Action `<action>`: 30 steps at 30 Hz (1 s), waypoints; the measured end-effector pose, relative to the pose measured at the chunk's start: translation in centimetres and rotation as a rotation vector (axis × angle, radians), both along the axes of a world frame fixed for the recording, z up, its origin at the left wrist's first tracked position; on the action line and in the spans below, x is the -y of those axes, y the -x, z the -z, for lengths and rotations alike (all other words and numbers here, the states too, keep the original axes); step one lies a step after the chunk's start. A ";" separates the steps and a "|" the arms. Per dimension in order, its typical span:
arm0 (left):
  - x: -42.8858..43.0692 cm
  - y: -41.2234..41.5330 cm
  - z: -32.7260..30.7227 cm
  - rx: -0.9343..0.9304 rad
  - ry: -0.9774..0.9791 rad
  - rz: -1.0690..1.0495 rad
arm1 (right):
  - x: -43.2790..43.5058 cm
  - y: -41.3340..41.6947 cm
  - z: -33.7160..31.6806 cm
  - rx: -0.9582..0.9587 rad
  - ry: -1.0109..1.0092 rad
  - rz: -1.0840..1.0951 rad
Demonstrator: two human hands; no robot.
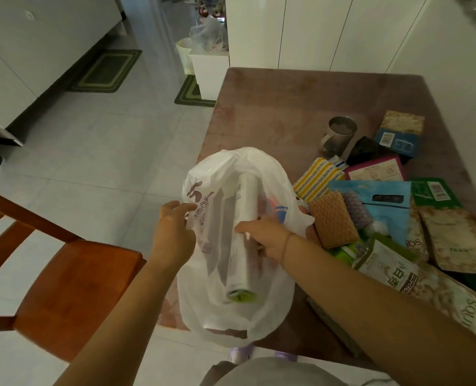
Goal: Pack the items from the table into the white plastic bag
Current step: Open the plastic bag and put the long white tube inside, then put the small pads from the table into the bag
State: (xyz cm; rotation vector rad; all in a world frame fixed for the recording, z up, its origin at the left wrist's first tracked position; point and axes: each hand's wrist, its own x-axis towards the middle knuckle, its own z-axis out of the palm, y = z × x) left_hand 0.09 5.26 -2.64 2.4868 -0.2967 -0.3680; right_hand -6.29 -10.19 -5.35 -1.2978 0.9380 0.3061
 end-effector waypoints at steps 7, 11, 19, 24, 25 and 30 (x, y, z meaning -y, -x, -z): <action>0.4 0.3 -0.1 0.023 0.054 0.023 | -1.5 -2.4 5.4 -0.002 0.383 -0.016; 0.6 0.4 0.0 0.020 0.079 0.011 | -2.3 -2.5 5.8 -0.021 0.614 -0.192; 1.0 -0.1 0.5 0.043 0.098 0.002 | 4.7 4.0 -0.5 0.557 1.048 0.035; 1.4 -0.1 0.5 0.020 0.073 -0.031 | 12.6 7.6 2.2 -0.229 1.295 0.005; 1.5 0.0 0.5 0.019 0.060 -0.031 | 13.1 7.9 3.0 -0.328 1.289 -0.059; 1.7 0.3 0.3 0.032 0.029 -0.035 | 13.6 8.3 5.2 -0.383 1.339 -0.086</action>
